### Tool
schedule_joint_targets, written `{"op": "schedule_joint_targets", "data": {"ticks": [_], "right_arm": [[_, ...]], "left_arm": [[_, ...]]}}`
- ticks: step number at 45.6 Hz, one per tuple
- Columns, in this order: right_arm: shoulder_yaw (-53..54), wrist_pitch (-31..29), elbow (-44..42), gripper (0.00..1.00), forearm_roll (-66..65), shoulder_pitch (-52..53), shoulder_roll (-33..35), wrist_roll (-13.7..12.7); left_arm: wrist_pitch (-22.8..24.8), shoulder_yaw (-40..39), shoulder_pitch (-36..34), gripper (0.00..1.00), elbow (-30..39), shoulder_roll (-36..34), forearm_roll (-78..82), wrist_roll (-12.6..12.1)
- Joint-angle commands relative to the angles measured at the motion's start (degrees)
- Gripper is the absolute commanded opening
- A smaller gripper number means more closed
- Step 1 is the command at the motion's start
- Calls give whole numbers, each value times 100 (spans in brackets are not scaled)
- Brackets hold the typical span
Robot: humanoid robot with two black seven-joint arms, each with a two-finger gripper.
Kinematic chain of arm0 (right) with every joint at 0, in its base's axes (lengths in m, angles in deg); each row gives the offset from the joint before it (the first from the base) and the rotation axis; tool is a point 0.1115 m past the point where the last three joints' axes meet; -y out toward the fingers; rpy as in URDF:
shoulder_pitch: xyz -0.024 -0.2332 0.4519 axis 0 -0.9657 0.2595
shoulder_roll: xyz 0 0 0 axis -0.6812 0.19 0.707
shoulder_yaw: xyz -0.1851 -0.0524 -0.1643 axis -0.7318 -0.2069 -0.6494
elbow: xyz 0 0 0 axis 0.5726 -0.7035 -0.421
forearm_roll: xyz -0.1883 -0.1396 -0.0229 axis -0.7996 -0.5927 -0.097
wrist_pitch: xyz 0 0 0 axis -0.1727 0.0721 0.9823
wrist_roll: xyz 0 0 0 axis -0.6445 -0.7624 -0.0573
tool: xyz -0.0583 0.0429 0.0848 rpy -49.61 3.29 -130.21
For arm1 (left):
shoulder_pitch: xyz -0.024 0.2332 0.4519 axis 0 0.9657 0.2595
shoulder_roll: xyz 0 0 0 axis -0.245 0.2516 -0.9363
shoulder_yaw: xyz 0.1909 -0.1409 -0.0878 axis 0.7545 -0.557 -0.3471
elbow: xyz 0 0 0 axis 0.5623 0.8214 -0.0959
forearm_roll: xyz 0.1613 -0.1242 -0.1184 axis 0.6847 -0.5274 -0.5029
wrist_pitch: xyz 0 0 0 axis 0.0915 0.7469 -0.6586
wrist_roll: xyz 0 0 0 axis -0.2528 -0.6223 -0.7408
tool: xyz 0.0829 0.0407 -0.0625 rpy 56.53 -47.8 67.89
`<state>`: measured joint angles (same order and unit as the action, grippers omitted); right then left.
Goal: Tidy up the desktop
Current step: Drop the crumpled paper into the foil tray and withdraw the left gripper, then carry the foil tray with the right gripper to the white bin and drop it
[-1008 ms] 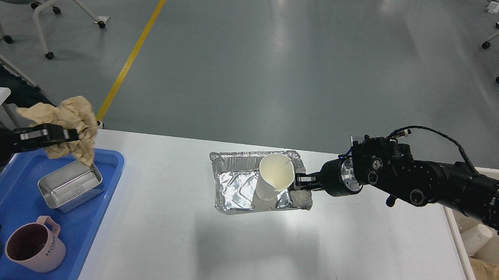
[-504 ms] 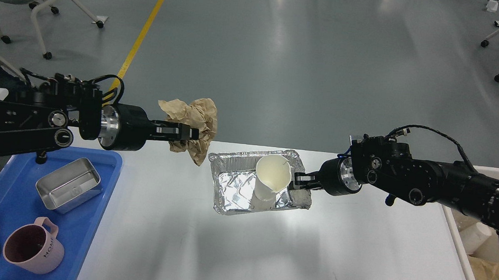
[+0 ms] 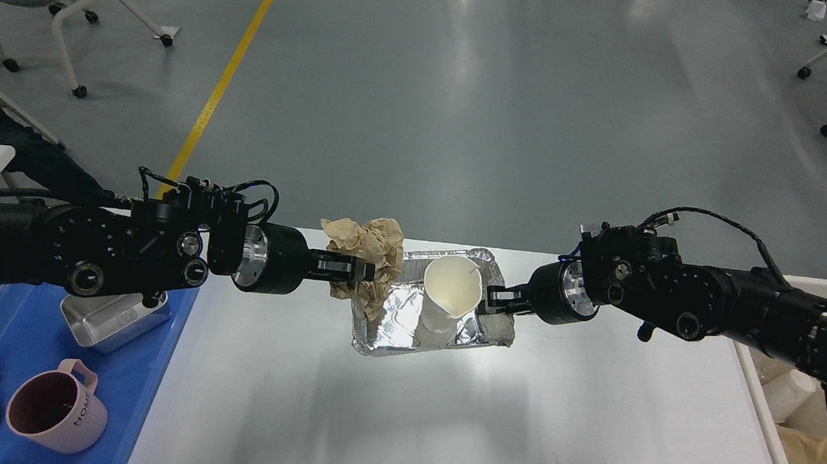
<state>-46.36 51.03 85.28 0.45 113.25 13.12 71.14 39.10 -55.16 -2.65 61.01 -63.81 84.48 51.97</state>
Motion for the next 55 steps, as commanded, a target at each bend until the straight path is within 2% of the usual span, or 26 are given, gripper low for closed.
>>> {"op": "schedule_joint_targets", "data": {"ticks": [1, 7, 13, 16, 20, 29, 33, 43, 48, 55], "right_arm": [[24, 0, -35, 0, 0, -1, -6, -1], [24, 0, -35, 0, 0, -1, 3, -1], [24, 0, -43, 0, 35, -1, -6, -1], [24, 0, -52, 0, 43, -1, -6, -1], [24, 0, -44, 0, 43, -1, -6, -1], [50, 0, -52, 0, 43, 8, 29, -1], [59, 0, -52, 0, 78, -18, 64, -1], [68, 140, -61, 0, 289, -71, 126, 8], [77, 202, -52, 0, 632, -71, 196, 8], [86, 307, -26, 0, 992, -62, 407, 8]], "left_arm": [[-22, -22, 95, 30, -169, 285, -33, 9], [-215, -163, 103, 50, -222, 425, -218, 9], [-242, -347, 103, 84, -222, 426, -411, 9], [-224, -418, 103, 92, -222, 373, -543, 9], [-180, -453, 103, 96, -222, 276, -675, 17], [-75, -479, 112, 96, -196, 22, -710, 26], [-75, -725, 156, 96, -187, -206, -815, 35], [-83, -2367, 946, 96, -196, -954, -1677, 44], [-110, -3448, 1772, 96, -196, -1165, -1783, 70], [-119, -5302, 3160, 96, -213, -1104, -1783, 88]]}}
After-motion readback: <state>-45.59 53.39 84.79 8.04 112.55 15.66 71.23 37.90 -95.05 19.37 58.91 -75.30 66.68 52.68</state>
